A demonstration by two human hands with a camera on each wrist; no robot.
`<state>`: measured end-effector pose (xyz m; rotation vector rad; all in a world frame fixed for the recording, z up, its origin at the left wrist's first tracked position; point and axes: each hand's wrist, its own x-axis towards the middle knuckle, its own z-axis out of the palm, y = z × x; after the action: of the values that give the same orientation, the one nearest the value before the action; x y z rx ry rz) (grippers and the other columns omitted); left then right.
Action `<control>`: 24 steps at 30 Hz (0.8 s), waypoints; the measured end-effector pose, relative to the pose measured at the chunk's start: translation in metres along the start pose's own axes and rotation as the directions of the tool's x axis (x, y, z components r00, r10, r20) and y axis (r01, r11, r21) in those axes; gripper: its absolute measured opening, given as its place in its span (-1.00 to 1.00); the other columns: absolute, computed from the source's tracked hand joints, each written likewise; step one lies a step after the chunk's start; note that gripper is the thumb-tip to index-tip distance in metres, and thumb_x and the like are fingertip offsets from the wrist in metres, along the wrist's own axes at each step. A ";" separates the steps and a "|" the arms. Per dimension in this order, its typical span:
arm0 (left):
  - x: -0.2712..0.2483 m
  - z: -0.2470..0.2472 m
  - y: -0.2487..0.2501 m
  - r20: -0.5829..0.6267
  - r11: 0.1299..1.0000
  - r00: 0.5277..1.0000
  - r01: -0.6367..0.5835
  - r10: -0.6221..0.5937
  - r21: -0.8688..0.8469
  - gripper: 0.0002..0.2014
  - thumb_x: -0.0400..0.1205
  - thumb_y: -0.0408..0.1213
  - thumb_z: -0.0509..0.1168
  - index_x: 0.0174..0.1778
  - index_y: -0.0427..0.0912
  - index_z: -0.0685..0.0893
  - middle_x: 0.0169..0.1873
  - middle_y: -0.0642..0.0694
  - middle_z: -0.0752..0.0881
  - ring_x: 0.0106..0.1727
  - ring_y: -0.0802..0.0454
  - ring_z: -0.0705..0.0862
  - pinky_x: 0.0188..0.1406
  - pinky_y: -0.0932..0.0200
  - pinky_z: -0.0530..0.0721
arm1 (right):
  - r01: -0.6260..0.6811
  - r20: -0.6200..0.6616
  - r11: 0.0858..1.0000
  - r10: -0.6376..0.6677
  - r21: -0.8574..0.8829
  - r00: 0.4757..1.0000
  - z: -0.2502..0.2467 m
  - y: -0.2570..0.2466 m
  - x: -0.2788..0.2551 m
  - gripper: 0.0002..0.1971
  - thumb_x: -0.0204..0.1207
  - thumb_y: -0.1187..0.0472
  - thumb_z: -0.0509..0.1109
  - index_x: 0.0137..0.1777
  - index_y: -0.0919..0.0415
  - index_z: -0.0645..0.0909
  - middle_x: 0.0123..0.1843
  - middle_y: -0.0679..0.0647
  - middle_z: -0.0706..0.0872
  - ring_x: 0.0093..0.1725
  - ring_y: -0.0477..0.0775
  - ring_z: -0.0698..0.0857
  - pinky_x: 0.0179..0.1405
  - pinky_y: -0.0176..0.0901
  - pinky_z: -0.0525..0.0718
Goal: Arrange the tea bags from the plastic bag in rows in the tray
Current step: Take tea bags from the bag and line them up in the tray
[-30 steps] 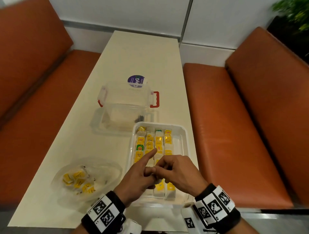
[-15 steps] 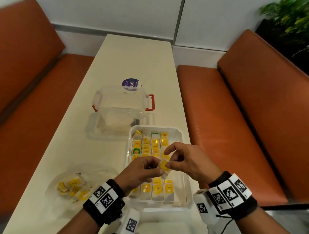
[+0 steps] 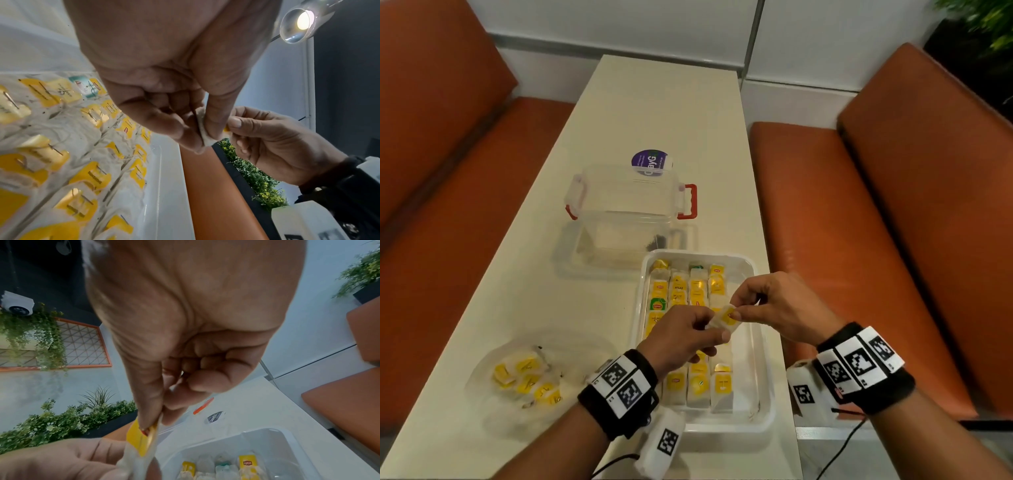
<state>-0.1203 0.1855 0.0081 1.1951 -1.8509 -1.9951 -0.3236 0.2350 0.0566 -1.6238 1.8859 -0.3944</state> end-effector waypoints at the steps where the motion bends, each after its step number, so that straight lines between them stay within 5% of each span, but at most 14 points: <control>1: 0.002 0.001 0.000 0.000 1.000 1.000 0.012 -0.012 0.000 -0.85 0.59 -0.22 0.50 0.05 -0.08 0.78 -0.24 -0.03 0.82 -0.24 0.13 0.77 -0.32 0.19 0.63 | 0.005 0.008 1.000 -0.005 -0.012 1.000 -0.002 0.002 0.002 -0.90 0.47 -0.05 0.59 -0.06 -0.13 0.80 -0.23 -0.23 0.79 -0.19 -0.22 0.71 -0.17 -0.14 0.68; 6: 0.004 0.002 -0.005 -0.074 0.993 0.995 0.059 -0.067 -0.100 -0.74 0.60 -0.13 0.50 0.20 0.06 0.71 -0.14 -0.03 0.85 -0.16 0.05 0.83 -0.26 0.15 0.66 | 0.003 -0.010 0.989 -0.004 -0.148 1.000 -0.017 0.015 0.022 -0.91 0.51 -0.01 0.56 -0.01 -0.15 0.81 -0.20 -0.22 0.78 -0.20 -0.21 0.68 -0.20 -0.19 0.63; 10: -0.005 -0.004 -0.008 -0.152 0.988 0.985 0.059 -0.082 -0.145 -0.83 0.62 -0.10 0.47 0.12 0.07 0.74 -0.07 -0.03 0.86 -0.16 0.07 0.82 -0.20 0.12 0.67 | -0.034 -0.048 0.940 0.019 -0.340 0.999 -0.025 0.031 0.049 -0.92 0.56 -0.05 0.48 0.02 -0.20 0.77 -0.14 -0.20 0.79 -0.18 -0.16 0.66 -0.34 -0.23 0.46; 15: -0.028 -0.012 -0.016 -0.225 0.977 0.971 0.036 -0.085 -0.211 -0.88 0.64 -0.14 0.43 0.06 -0.01 0.76 -0.08 -0.09 0.84 -0.21 0.08 0.76 -0.30 0.18 0.61 | -0.097 -0.047 0.886 0.085 -0.453 0.995 -0.021 0.051 0.083 -0.91 0.57 -0.07 0.46 0.03 -0.25 0.75 -0.08 -0.23 0.78 -0.10 -0.08 0.68 -0.19 -0.11 0.66; 20: -0.048 -0.016 -0.025 -0.283 0.970 0.955 0.023 -0.094 -0.243 -0.89 0.64 -0.15 0.44 0.05 -0.03 0.77 -0.05 -0.21 0.81 -0.26 0.11 0.73 -0.39 0.27 0.57 | -0.061 0.019 0.863 0.081 -0.502 0.997 -0.010 0.057 0.105 -0.92 0.56 -0.04 0.47 0.00 -0.25 0.75 -0.04 -0.23 0.79 -0.08 -0.08 0.68 -0.35 -0.23 0.46; 24: -0.056 -0.014 -0.030 -0.296 0.966 0.950 0.020 -0.099 -0.258 -0.80 0.48 0.02 0.48 -0.03 0.08 0.78 -0.07 -0.21 0.79 -0.26 0.10 0.72 -0.42 0.27 0.56 | -0.037 0.020 0.805 0.061 -0.592 0.998 0.002 0.057 0.116 -0.89 0.62 -0.02 0.40 0.06 -0.21 0.74 -0.01 -0.14 0.77 -0.15 -0.03 0.59 -0.24 -0.19 0.47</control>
<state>-0.0629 0.2158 0.0066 1.4019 -1.3842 -1.8748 -0.3740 0.1353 -0.0075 -1.9389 2.1464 0.2917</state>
